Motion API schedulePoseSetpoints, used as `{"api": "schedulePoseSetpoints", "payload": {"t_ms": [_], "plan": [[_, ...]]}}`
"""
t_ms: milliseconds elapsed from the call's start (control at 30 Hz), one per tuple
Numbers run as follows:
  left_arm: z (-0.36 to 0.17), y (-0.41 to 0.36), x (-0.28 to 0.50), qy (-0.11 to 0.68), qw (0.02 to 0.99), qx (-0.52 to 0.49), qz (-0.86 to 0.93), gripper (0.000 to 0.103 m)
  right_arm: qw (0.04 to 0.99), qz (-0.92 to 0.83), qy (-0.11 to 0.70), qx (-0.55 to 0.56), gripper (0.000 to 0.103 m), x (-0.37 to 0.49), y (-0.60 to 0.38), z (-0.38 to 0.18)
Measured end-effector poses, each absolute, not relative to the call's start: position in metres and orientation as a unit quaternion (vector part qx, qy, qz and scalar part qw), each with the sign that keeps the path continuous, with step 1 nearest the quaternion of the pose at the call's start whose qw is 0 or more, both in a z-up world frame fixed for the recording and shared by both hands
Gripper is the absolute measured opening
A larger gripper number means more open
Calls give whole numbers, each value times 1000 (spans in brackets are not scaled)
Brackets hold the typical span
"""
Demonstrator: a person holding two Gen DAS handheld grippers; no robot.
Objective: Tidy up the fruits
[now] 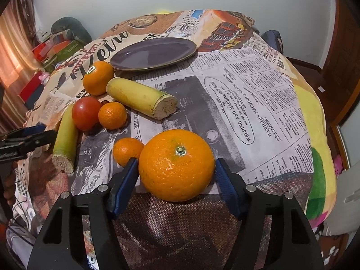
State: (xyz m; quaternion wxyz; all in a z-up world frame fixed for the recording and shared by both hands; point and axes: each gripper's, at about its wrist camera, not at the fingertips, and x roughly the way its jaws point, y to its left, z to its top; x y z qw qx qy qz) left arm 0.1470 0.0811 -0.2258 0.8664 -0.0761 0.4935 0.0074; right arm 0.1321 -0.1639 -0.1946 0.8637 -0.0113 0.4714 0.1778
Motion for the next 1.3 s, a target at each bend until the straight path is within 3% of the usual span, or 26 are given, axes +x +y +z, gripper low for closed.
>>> {"api": "schedulePoseSetpoints", "payload": {"t_ms": [167,300,633,1200,1233,1300], "plan": [[-229,86,151,490,868,-78,5,66,864,181,470,-13,65,133,-164,-194],[-230,85,155,489,869,-75,2,54,866,177,467,-15,64,133,-163,-193],[-218,99,160,472,876,-96,12,51,882,171,439,-10,64,136,-169,-175],[-138,99,182,376,922,-91,5,50,912,178,370,-18,64,174,-161,-125],[-134,99,186,372,924,-90,5,44,913,179,366,-19,64,178,-160,-123],[-128,98,193,365,927,-86,1,22,914,181,362,-20,64,183,-158,-119]]}}
